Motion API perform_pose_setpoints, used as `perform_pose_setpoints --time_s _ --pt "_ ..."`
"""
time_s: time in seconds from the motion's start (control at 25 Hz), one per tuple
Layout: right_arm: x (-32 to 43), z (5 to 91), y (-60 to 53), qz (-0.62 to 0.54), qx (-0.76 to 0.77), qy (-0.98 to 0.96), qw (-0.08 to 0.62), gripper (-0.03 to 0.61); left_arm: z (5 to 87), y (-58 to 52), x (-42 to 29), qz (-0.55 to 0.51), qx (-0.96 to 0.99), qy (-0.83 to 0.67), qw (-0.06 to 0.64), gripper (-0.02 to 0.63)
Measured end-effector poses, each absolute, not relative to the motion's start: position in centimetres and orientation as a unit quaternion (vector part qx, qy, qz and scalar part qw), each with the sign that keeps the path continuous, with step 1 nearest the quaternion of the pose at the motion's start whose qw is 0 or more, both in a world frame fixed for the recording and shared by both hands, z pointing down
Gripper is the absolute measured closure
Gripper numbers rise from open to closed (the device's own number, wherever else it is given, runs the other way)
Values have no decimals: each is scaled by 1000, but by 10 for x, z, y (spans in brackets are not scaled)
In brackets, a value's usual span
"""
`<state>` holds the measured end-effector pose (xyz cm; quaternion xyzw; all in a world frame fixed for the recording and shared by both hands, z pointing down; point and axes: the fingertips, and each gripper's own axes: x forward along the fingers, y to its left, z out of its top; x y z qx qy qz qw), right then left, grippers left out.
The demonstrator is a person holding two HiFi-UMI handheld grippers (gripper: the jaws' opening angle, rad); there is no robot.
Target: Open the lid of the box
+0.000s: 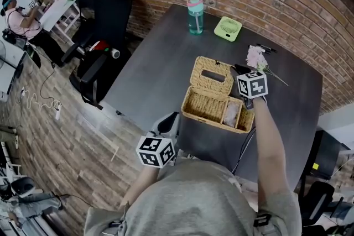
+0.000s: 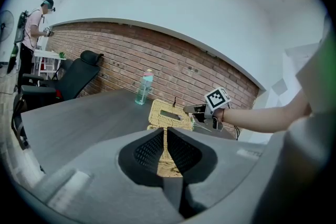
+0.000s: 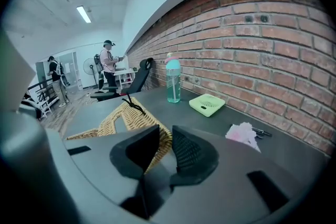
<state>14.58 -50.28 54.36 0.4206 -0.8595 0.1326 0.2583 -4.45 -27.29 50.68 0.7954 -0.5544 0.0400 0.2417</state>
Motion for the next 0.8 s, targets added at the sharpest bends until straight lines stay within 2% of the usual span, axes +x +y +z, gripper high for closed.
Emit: perform_pose_setpoints --time_s 0.8 --pt "147 545 -499 96 459 -836 286 500 500 -269 -50 35 802 -547 238 583"
